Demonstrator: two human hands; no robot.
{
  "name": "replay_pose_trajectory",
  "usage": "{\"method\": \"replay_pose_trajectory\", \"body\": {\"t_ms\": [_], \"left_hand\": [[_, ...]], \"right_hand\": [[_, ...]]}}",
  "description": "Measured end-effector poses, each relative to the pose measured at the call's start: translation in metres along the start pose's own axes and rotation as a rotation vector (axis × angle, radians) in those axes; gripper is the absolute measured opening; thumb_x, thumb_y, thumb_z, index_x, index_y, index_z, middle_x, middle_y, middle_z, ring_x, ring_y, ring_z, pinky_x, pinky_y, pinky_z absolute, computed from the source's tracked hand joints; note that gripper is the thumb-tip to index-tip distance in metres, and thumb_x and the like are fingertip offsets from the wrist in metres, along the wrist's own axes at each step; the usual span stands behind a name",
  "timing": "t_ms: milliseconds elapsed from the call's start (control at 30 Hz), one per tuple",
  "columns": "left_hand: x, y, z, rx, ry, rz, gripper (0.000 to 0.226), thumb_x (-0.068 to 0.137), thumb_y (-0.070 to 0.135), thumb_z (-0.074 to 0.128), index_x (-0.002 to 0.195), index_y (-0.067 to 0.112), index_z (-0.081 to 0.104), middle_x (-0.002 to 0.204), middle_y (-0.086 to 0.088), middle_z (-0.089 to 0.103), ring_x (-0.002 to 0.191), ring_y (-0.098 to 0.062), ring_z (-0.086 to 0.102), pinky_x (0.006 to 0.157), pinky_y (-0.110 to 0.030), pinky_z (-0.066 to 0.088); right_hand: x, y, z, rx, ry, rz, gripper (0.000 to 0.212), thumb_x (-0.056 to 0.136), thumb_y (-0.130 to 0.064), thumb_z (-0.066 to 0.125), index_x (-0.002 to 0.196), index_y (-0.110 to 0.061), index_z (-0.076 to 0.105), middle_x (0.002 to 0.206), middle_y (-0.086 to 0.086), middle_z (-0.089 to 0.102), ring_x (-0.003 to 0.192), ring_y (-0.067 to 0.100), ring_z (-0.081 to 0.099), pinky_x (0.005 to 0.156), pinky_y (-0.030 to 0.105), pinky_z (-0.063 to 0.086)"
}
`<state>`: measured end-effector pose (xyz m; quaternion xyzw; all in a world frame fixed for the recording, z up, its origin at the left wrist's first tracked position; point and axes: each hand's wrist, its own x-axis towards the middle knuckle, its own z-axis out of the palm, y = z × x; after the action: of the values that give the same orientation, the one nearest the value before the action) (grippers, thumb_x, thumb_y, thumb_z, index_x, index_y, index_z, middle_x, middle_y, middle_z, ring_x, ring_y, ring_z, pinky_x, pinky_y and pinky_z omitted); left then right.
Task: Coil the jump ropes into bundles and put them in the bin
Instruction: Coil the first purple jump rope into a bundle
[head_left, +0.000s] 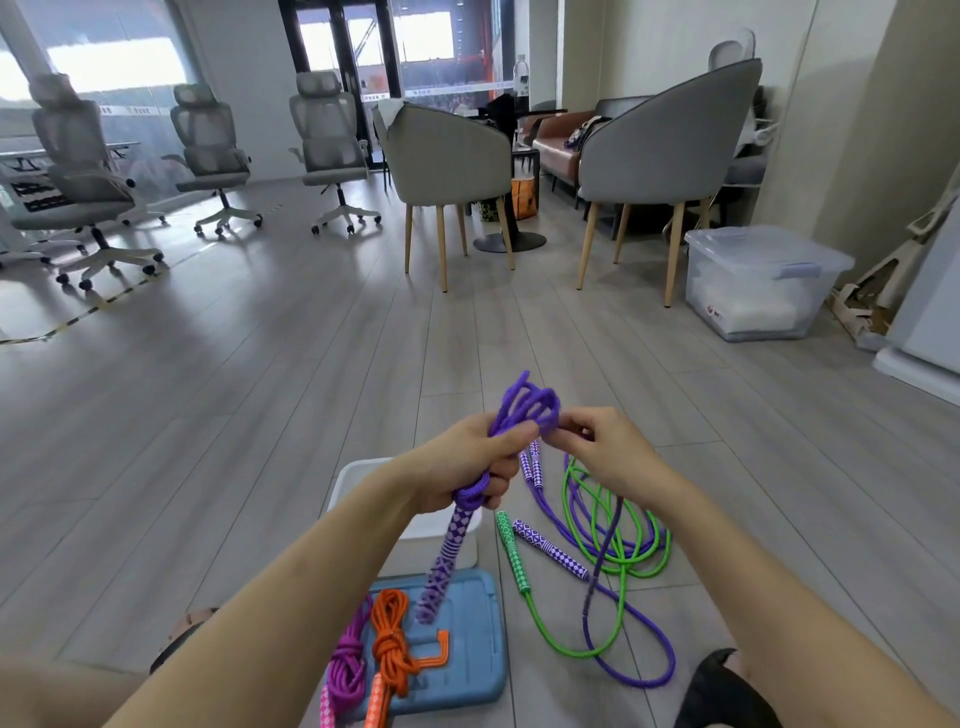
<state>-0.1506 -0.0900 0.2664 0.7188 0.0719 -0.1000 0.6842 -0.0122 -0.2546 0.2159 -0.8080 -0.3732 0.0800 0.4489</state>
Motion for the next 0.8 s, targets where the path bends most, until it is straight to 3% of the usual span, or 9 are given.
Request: {"method": "replay_pose_trajectory", "body": {"t_ms": [133, 233, 300, 367, 467, 533, 600, 667, 800], "left_hand": [[-0.005, 0.003, 0.000, 0.390, -0.144, -0.081, 0.035, 0.093, 0.011, 0.071, 0.114, 0.007, 0.044, 0.062, -0.001, 0.049, 0.050, -0.018, 0.046, 0.050, -0.033, 0.048], [-0.004, -0.005, 0.009, 0.799, -0.181, -0.166, 0.043, 0.089, 0.013, 0.071, 0.121, 0.009, 0.043, 0.070, -0.004, 0.059, 0.050, -0.014, 0.056, 0.052, -0.030, 0.051], [0.002, -0.021, 0.015, 1.029, -0.171, -0.196, 0.046, 0.089, 0.017, 0.070, 0.123, 0.009, 0.041, 0.073, 0.000, 0.058, 0.053, -0.009, 0.055, 0.051, -0.023, 0.048], [0.009, -0.038, 0.018, 1.174, -0.104, -0.178, 0.040, 0.089, 0.018, 0.069, 0.114, 0.012, 0.038, 0.077, 0.002, 0.053, 0.060, -0.010, 0.051, 0.056, -0.023, 0.043], [0.020, -0.057, 0.010, 1.243, 0.159, -0.096, 0.030, 0.090, 0.017, 0.063, 0.105, 0.013, 0.036, 0.073, 0.001, 0.048, 0.058, -0.010, 0.044, 0.053, -0.024, 0.033], [0.028, -0.064, -0.002, 1.079, 0.359, -0.069, 0.027, 0.093, 0.016, 0.059, 0.109, 0.009, 0.038, 0.074, -0.001, 0.050, 0.059, -0.012, 0.046, 0.054, -0.028, 0.036], [0.027, -0.061, -0.014, 0.659, 0.428, -0.051, 0.033, 0.097, 0.018, 0.060, 0.116, 0.005, 0.037, 0.079, -0.006, 0.056, 0.062, -0.016, 0.053, 0.058, -0.034, 0.047], [0.019, -0.049, -0.025, 0.323, 0.365, 0.003, 0.040, 0.097, 0.022, 0.065, 0.123, 0.009, 0.037, 0.081, -0.007, 0.058, 0.062, -0.015, 0.055, 0.056, -0.032, 0.049], [0.002, -0.027, -0.033, 0.200, 0.139, 0.077, 0.038, 0.095, 0.009, 0.065, 0.121, 0.012, 0.038, 0.070, -0.004, 0.057, 0.057, -0.020, 0.053, 0.057, -0.036, 0.049]], "right_hand": [[0.004, 0.017, -0.015, 0.055, -0.079, 0.038, 0.015, 0.093, -0.026, 0.071, 0.079, -0.021, 0.075, 0.064, -0.014, 0.061, 0.065, 0.001, 0.049, 0.068, 0.032, 0.040], [0.003, 0.014, -0.012, 0.021, -0.169, 0.059, 0.014, 0.088, -0.031, 0.077, 0.079, -0.020, 0.077, 0.074, -0.001, 0.073, 0.071, 0.006, 0.059, 0.075, 0.038, 0.050], [0.001, 0.005, -0.006, -0.070, -0.172, 0.060, 0.020, 0.086, -0.037, 0.081, 0.080, -0.018, 0.079, 0.075, 0.006, 0.073, 0.069, 0.009, 0.058, 0.071, 0.035, 0.049], [-0.001, -0.008, 0.003, -0.130, -0.119, 0.057, 0.023, 0.085, -0.038, 0.080, 0.072, -0.019, 0.075, 0.066, 0.003, 0.067, 0.064, 0.010, 0.053, 0.066, 0.033, 0.045], [-0.008, -0.033, 0.023, -0.134, -0.036, 0.010, 0.023, 0.085, -0.039, 0.075, 0.068, -0.024, 0.071, 0.061, -0.010, 0.062, 0.064, 0.010, 0.057, 0.066, 0.032, 0.048], [-0.013, -0.045, 0.034, -0.147, -0.026, -0.067, 0.018, 0.090, -0.037, 0.071, 0.077, -0.025, 0.076, 0.066, -0.012, 0.064, 0.066, 0.006, 0.058, 0.064, 0.026, 0.045], [-0.017, -0.051, 0.039, -0.101, -0.017, -0.104, 0.020, 0.094, -0.031, 0.068, 0.079, -0.023, 0.077, 0.062, -0.009, 0.061, 0.059, 0.005, 0.050, 0.059, 0.025, 0.038], [-0.019, -0.049, 0.039, 0.065, -0.020, -0.061, 0.022, 0.096, -0.026, 0.067, 0.076, -0.024, 0.075, 0.059, -0.008, 0.059, 0.056, 0.004, 0.048, 0.057, 0.024, 0.038], [-0.020, -0.040, 0.028, 0.440, -0.104, 0.071, 0.014, 0.099, -0.017, 0.067, 0.091, -0.012, 0.077, 0.065, -0.004, 0.059, 0.052, 0.000, 0.044, 0.051, 0.011, 0.035]]}}
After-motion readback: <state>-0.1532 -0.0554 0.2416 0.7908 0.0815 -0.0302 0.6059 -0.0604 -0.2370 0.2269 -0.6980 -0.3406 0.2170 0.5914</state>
